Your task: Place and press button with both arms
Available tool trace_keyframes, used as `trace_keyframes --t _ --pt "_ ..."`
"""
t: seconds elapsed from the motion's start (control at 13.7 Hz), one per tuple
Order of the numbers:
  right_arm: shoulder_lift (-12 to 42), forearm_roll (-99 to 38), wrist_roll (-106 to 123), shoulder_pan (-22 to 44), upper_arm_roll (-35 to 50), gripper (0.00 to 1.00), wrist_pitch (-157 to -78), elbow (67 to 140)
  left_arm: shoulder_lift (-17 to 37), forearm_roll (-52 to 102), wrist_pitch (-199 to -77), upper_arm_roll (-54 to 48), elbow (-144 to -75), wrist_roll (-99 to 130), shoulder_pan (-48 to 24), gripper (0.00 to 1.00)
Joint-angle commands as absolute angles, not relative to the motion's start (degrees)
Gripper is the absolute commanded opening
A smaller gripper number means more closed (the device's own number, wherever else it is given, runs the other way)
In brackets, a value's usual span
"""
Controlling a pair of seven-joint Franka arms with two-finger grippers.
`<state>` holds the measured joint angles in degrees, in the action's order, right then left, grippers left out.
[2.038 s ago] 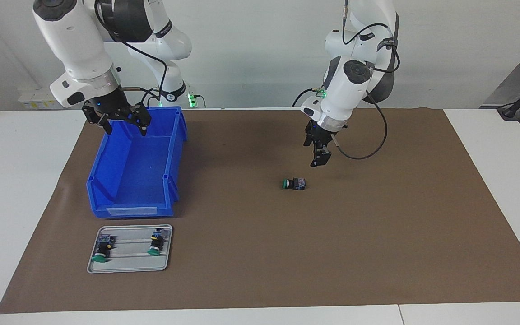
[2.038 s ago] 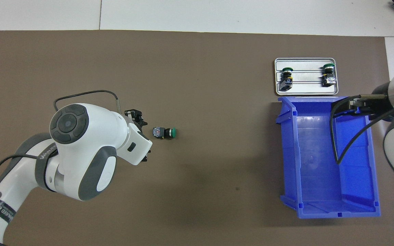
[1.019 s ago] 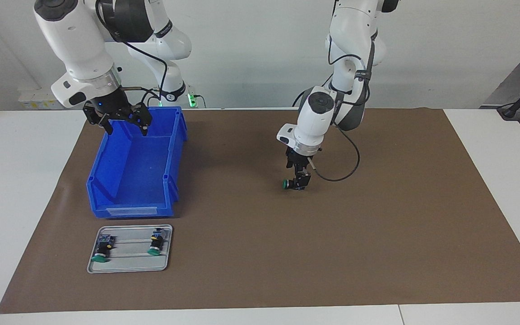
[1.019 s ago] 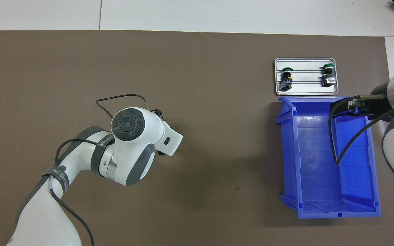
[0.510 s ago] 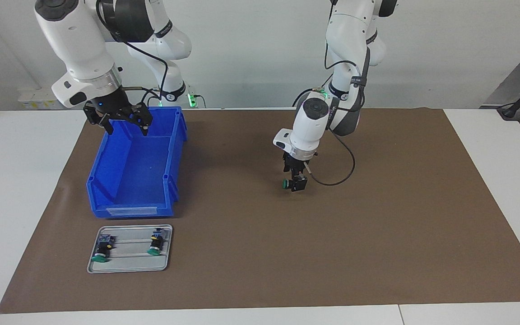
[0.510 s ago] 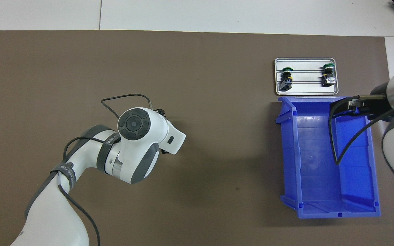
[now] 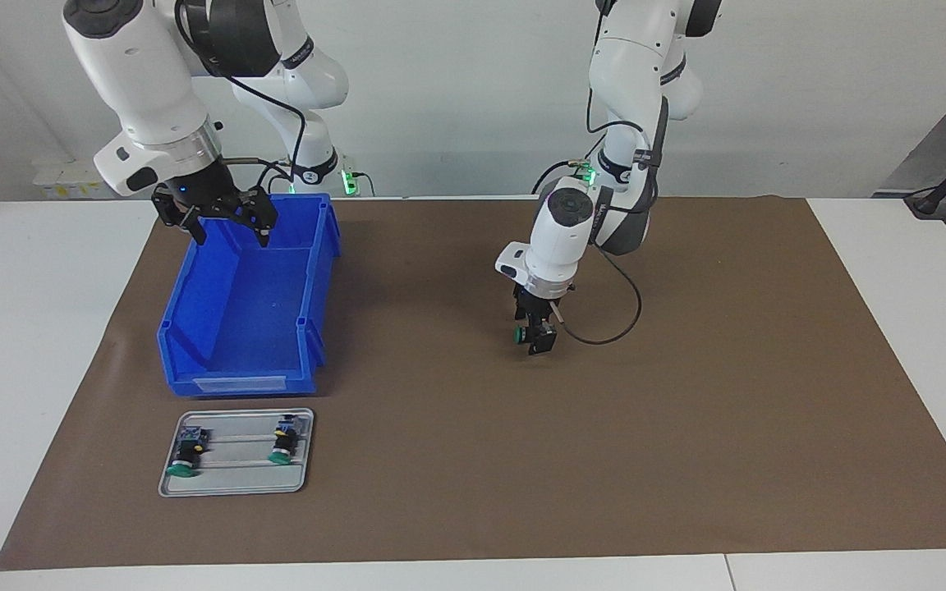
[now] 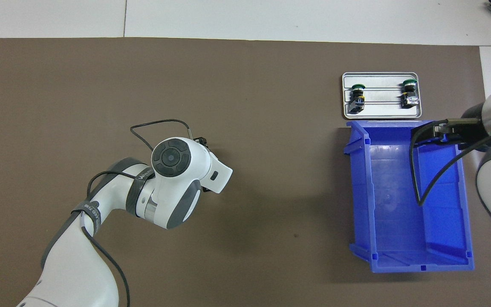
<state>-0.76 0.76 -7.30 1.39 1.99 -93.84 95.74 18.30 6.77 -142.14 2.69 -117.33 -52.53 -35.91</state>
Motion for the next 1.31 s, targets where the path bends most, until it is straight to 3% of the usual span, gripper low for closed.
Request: trace_keyframes --t 0.0,0.29,0.51,1.24 --pt "-1.2 -0.3 -5.9 1.0 2.2 1.0 -93.7 96.1 18.1 5.9 -143.8 3.8 -119.0 -53.3 -37.1 0.91" --pt "-1.2 -0.3 -5.9 1.0 2.2 1.0 -93.7 96.1 18.0 5.9 -143.8 3.8 -119.6 -54.4 -37.0 0.9" --pt "-1.2 -0.3 -5.9 1.0 2.2 1.0 -93.7 96.1 18.0 5.9 -143.9 3.6 -119.6 -54.3 -37.0 0.79" --pt "-1.2 -0.3 -5.9 1.0 2.2 1.0 -93.7 96.1 18.1 5.9 -145.3 3.5 -119.2 -54.1 -37.2 0.8"
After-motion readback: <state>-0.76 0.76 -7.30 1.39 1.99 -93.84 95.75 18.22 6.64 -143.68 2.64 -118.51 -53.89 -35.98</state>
